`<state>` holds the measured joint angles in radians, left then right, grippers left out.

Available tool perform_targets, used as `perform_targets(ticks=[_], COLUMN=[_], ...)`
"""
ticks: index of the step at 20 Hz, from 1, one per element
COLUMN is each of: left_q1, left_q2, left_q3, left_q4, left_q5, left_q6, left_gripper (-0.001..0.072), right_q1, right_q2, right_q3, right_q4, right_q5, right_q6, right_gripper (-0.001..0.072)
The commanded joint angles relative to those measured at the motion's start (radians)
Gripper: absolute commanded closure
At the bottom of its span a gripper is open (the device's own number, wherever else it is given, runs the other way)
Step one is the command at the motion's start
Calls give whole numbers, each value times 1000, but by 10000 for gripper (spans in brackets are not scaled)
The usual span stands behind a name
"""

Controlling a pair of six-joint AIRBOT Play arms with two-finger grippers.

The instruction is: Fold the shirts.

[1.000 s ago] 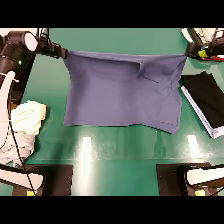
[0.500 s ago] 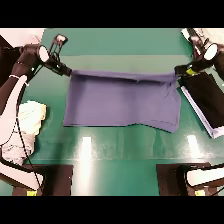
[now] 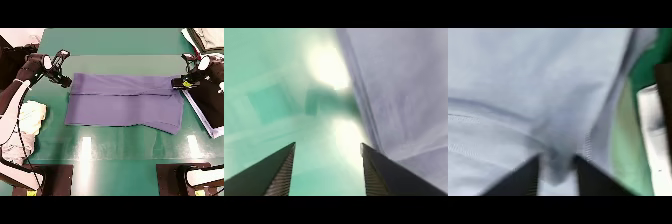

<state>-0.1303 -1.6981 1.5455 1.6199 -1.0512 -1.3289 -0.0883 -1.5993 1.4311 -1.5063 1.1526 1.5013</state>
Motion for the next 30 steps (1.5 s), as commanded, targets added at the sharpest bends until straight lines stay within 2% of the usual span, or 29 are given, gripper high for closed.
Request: perform_targets(ticks=[1, 4, 6, 10, 11, 15, 19, 28, 30], left_q1=[0, 43, 102, 241, 272, 304, 304, 303, 266], left_q2=[10, 67, 134, 317, 357, 409, 408, 408, 408], left_q3=[-2, -2, -49, -300, -373, -576, -688, -750, -761], left_q4=[1, -45, -141, -381, -432, -462, -562, -590, -589], left_q5=[-86, -195, -245, -210, -204, -210, -141, -107, -88], left_q6=[-30, -53, -51, -47, -13, 24, 66, 82, 82], left_gripper=[206, 207, 206, 206, 206, 207, 207, 207, 207], right_q1=[-21, -71, -117, -194, -209, -236, -235, -235, -235], right_q2=[1, 39, 117, 285, 320, 410, 444, 489, 489], right_q3=[2, 5, -55, -226, -267, -380, -396, -396, -396], right_q4=[119, 251, 309, 362, 370, 389, 390, 389, 389], right_q5=[63, 194, 218, 219, 212, 177, 183, 183, 187], right_q6=[9, -38, -53, -87, -99, -113, -115, -114, -114], right_gripper=[384, 385, 385, 385, 385, 385, 385, 385, 385])
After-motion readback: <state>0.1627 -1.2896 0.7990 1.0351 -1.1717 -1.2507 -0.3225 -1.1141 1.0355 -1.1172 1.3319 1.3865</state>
